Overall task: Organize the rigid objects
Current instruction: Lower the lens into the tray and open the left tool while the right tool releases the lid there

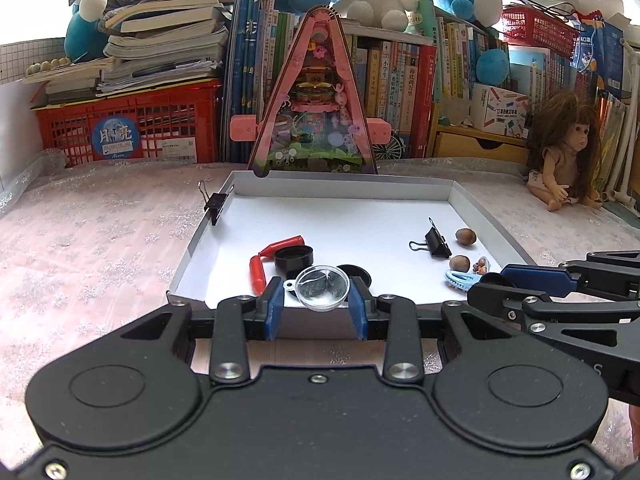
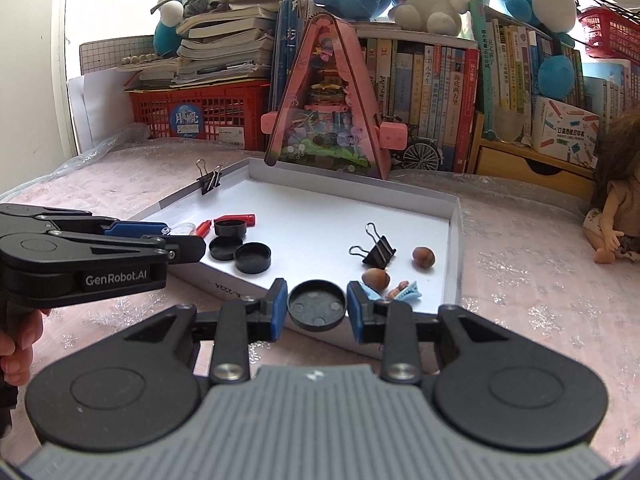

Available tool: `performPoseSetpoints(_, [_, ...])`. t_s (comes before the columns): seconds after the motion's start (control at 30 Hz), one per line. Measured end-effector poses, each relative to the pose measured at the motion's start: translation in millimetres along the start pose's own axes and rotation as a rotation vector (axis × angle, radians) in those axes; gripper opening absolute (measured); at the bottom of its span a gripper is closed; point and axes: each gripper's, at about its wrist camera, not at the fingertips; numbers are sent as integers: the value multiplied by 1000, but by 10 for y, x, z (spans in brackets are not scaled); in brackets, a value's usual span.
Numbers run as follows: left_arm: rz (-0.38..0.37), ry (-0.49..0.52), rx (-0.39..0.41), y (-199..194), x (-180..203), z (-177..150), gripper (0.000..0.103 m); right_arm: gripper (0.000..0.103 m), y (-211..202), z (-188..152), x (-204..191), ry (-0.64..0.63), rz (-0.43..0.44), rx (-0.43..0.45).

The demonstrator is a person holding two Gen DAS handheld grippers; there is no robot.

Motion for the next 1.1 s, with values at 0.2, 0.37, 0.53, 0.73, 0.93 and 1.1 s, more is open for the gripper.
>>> performPoseSetpoints(0.2, [9, 8, -2, 101, 17, 99, 33, 37, 46, 22, 71, 15, -16, -1])
performPoseSetpoints(0.37, [36, 19, 5, 271, 16, 258, 33, 37, 134, 85, 225, 67, -16, -3])
performPoseSetpoints(0.53, [50, 16, -11, 481, 50, 372, 33, 37, 271, 163, 387, 147, 7, -4])
performPoseSetpoints(0.73, [31, 50, -46, 723, 91, 547, 33, 37, 462, 254, 605, 235, 48, -30])
performPoseSetpoints(0.93, [-8, 25, -124, 1095, 39, 889, 33, 37, 696, 467, 844, 292, 71, -51])
performPoseSetpoints(1.1, [-12, 19, -154, 1423, 24, 1137, 33, 37, 970, 663, 1031, 332, 95, -90])
Point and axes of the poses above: each gripper's, at about its wrist camera, not at the fingertips, and y roughly the way its jaws point, x to its right, z to its top, and after that the axes turned 4 degrees about -y, right-handed
